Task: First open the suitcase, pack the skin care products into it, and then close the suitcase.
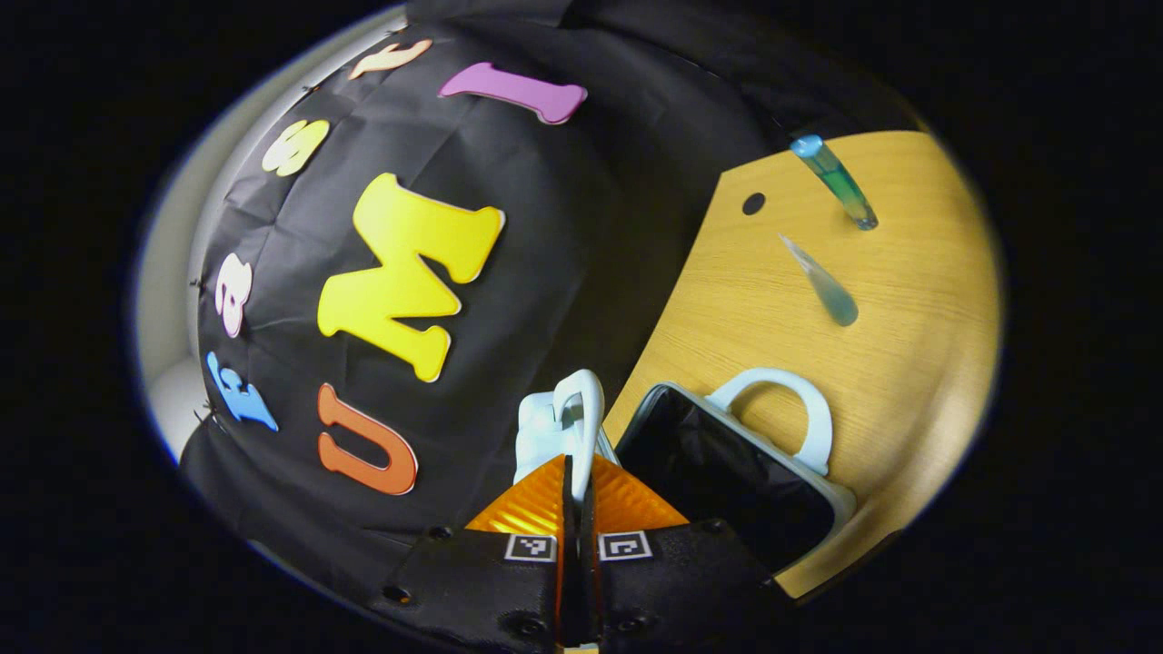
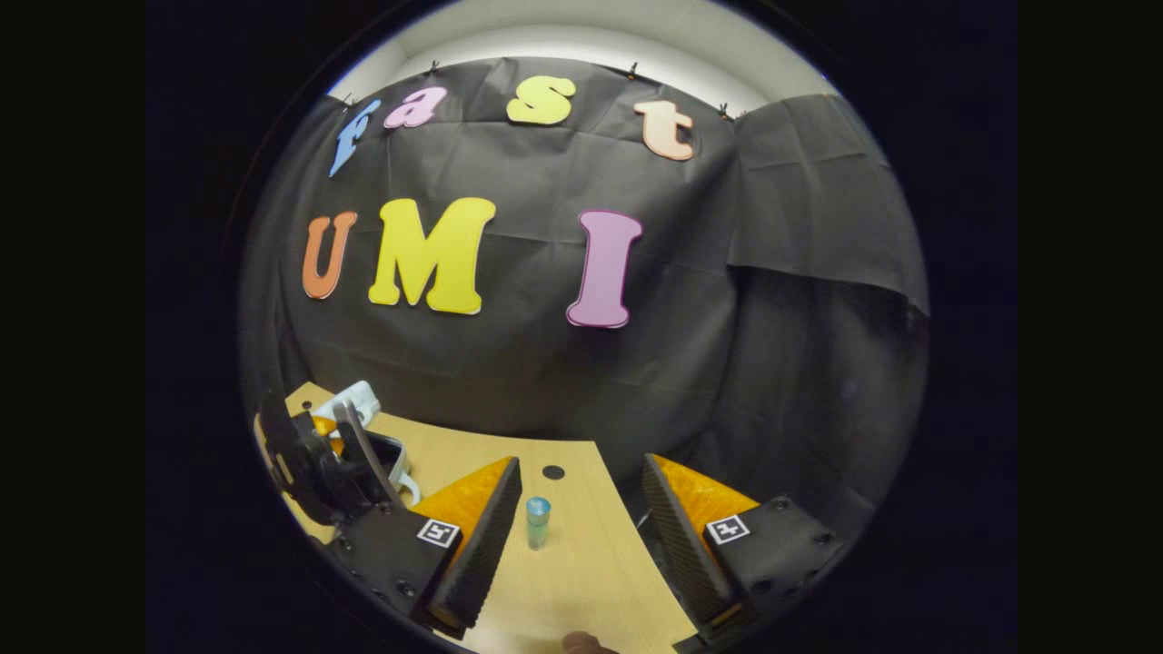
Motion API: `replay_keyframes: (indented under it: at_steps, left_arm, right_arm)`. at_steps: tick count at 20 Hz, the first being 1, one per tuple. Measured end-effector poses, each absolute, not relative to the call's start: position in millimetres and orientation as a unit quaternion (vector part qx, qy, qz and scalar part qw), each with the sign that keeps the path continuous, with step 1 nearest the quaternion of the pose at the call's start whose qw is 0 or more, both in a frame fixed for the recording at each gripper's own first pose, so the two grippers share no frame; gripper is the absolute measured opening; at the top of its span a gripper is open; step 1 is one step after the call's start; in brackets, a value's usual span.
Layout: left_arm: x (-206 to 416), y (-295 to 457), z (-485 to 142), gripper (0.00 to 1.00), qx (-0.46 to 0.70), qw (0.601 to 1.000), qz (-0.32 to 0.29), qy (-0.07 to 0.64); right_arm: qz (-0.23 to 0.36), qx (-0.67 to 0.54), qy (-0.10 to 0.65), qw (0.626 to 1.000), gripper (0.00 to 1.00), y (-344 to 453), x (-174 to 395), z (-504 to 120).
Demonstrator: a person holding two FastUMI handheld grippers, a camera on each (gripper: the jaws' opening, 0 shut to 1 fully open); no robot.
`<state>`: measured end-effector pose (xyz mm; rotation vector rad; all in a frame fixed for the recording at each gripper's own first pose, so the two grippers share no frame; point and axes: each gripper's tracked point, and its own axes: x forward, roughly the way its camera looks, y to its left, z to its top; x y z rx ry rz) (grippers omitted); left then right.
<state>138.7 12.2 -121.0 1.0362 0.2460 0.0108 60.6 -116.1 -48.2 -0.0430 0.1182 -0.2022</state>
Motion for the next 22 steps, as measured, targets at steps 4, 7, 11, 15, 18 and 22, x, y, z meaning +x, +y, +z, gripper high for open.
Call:
replay_keyframes:
  at_steps: [4, 7, 11, 15, 18, 22]
  left_arm:
    - [131.1, 70.3, -78.4, 0.02, 0.442, 0.891, 0.025, 0.098]
    - [125.6, 120.1, -65.0, 0.02, 0.399, 0.911, 0.036, 0.096]
    - [125.4, 179.6, -65.9, 0.03, 0.375, 0.922, 0.045, 0.087]
    - [125.4, 230.2, -77.5, 0.02, 0.364, 0.927, 0.052, 0.073]
    - [130.1, 266.5, -86.7, 0.03, 0.371, 0.923, 0.067, 0.073]
    - [134.7, 317.6, -119.5, 0.03, 0.375, 0.918, 0.080, 0.105]
  right_arm:
    - [-0.107, -0.028, 0.048, 0.993, 0.80, -79.0, 60.0, -30.0]
    - [-0.107, -0.022, 0.051, 0.993, 0.79, -48.4, 62.2, -24.8]
    - [-0.098, -0.018, 0.062, 0.993, 0.80, -2.8, 64.6, -23.8]
    - [-0.087, -0.025, 0.070, 0.993, 0.80, 32.3, 67.7, -22.2]
    - [-0.085, -0.026, 0.080, 0.993, 0.80, 50.4, 69.0, -26.4]
    - [-0.087, -0.031, 0.086, 0.992, 0.79, 64.9, 65.0, -29.6]
